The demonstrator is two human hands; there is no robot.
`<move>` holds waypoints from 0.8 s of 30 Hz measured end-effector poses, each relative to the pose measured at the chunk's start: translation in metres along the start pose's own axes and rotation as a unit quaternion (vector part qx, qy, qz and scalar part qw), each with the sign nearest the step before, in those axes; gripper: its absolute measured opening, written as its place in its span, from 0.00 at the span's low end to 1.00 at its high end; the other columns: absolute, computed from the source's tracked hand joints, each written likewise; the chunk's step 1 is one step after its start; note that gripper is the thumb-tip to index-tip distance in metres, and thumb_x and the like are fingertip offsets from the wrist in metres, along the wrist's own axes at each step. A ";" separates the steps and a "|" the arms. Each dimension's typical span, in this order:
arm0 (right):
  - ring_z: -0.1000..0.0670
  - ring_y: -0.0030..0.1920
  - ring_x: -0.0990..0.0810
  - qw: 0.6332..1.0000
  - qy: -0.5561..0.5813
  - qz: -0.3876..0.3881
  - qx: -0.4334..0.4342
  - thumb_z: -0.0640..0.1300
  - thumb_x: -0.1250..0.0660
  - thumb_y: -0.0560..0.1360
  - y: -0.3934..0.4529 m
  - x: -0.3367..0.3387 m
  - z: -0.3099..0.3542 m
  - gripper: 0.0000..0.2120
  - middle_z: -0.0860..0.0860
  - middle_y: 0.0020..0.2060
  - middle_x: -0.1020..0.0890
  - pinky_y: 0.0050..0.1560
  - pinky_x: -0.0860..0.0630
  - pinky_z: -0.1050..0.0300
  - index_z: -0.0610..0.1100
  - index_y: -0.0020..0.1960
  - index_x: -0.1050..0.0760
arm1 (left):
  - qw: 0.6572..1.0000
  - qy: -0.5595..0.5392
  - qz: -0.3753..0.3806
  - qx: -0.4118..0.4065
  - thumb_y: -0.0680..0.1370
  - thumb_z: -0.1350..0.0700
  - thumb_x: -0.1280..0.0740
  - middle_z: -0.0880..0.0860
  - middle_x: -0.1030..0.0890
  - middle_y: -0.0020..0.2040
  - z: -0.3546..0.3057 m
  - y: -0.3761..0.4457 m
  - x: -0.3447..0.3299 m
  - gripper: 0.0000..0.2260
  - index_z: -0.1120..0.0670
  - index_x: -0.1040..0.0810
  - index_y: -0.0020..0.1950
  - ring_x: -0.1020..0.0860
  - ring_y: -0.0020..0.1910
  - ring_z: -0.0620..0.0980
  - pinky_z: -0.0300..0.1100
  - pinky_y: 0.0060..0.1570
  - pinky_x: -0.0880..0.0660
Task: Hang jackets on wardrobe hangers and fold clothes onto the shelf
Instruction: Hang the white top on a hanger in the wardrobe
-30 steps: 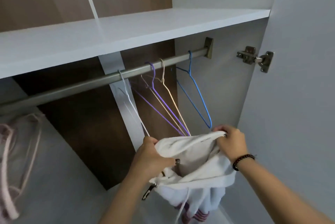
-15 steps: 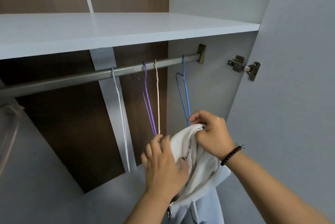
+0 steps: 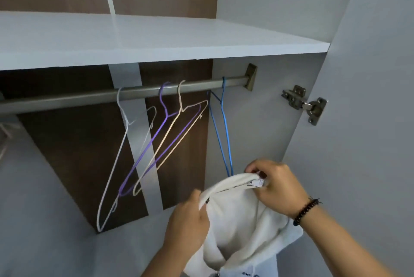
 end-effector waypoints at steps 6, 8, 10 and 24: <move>0.61 0.40 0.21 0.976 0.084 0.196 -0.034 0.37 0.29 0.65 0.055 -0.016 -0.029 0.16 0.58 0.40 0.18 0.44 0.27 0.68 0.58 0.41 0.26 | 0.980 -0.159 -0.070 0.100 0.78 0.51 0.34 0.51 0.25 0.32 -0.021 0.017 0.004 0.13 0.56 0.28 0.36 0.27 0.35 0.45 0.35 0.34 0.34; 0.56 0.40 0.22 0.956 0.203 0.205 -0.050 0.35 0.26 0.66 0.074 -0.017 -0.025 0.18 0.54 0.42 0.19 0.46 0.25 0.66 0.55 0.46 0.25 | 0.971 -0.187 -0.111 0.101 0.78 0.55 0.33 0.48 0.28 0.27 -0.026 0.026 0.012 0.14 0.57 0.28 0.34 0.31 0.28 0.40 0.33 0.31 0.34; 0.52 0.40 0.23 0.933 0.328 0.122 -0.081 0.32 0.26 0.67 0.102 -0.014 -0.021 0.18 0.49 0.43 0.21 0.48 0.25 0.62 0.49 0.49 0.26 | 0.968 -0.187 -0.136 0.100 0.77 0.57 0.32 0.46 0.28 0.24 -0.030 0.034 0.020 0.14 0.56 0.28 0.32 0.30 0.26 0.39 0.31 0.30 0.34; 0.53 0.24 0.27 0.818 0.457 0.024 -0.349 0.34 0.44 0.81 0.235 -0.072 -0.014 0.10 0.46 0.31 0.26 0.18 0.29 0.64 0.40 0.42 0.31 | 0.961 -0.152 -0.211 0.095 0.76 0.56 0.31 0.43 0.32 0.22 -0.045 0.017 0.070 0.16 0.51 0.30 0.29 0.35 0.23 0.40 0.30 0.26 0.38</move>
Point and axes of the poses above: each hand's wrist, its own y-axis towards the middle knuckle, its own x-axis out of the back of the hand, z = x × y, the point moved 3 cm from there along y, towards the middle knuckle
